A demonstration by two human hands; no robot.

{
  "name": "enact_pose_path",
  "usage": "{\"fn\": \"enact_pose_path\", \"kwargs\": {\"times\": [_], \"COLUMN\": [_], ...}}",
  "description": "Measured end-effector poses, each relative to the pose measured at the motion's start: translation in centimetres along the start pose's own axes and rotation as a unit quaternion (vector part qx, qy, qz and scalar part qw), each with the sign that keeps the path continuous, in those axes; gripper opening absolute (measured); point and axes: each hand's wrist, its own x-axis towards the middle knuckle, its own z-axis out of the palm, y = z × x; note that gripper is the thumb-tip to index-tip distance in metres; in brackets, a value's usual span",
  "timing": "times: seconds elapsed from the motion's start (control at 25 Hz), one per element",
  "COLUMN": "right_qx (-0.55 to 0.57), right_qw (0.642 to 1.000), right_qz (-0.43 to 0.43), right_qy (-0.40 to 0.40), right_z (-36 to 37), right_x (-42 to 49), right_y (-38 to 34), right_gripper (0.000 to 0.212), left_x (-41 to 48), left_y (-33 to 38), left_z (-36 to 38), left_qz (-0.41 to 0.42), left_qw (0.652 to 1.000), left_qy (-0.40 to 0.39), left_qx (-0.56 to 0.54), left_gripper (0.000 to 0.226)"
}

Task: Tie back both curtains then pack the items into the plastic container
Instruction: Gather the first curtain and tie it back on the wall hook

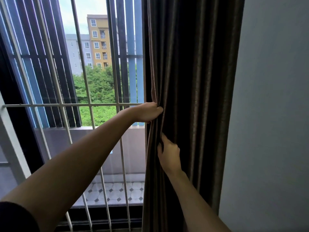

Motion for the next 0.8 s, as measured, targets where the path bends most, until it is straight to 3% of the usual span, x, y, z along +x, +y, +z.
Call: {"fn": "enact_pose_path", "kwargs": {"times": [0.2, 0.36, 0.4, 0.44, 0.52, 0.56, 0.68, 0.8], "right_qx": [-0.017, 0.061, 0.075, 0.076, 0.082, 0.101, 0.174, 0.112], "right_qw": [0.998, 0.987, 0.991, 0.996, 0.972, 0.961, 0.967, 0.988], "right_qz": [0.000, -0.018, -0.036, -0.044, 0.025, 0.072, 0.142, 0.085], "right_qy": [-0.058, -0.149, -0.101, 0.003, 0.220, 0.248, 0.121, 0.068], "right_z": [0.2, -0.7, -1.1, -1.5, -2.4, -2.7, -3.1, -1.8], "right_x": [0.2, -0.2, -0.4, -0.7, -0.9, -0.5, 0.4, -0.3], "right_y": [-0.6, -1.2, -1.1, -0.8, -0.6, -0.5, -0.2, 0.3], "right_gripper": [0.045, 0.054, 0.051, 0.045, 0.039, 0.043, 0.051, 0.043], "left_x": [-0.7, -0.5, -0.1, 0.1, 0.1, 0.0, -0.4, -0.2], "left_y": [0.5, -0.2, -0.7, -1.2, -1.8, -1.8, -1.3, -1.2], "left_z": [0.1, 0.7, 0.7, 0.6, 0.3, 0.1, -0.3, -0.3], "left_qz": [0.021, 0.052, 0.047, 0.033, 0.016, 0.012, 0.010, 0.005], "left_qw": [1.000, 0.994, 0.990, 0.989, 0.989, 0.989, 0.991, 0.994], "left_qy": [0.021, 0.078, 0.092, 0.097, 0.090, 0.080, 0.056, 0.037], "left_qx": [-0.001, 0.062, 0.094, 0.111, 0.120, 0.124, 0.122, 0.107], "left_gripper": [0.037, 0.032, 0.034, 0.034, 0.031, 0.028, 0.024, 0.025]}}
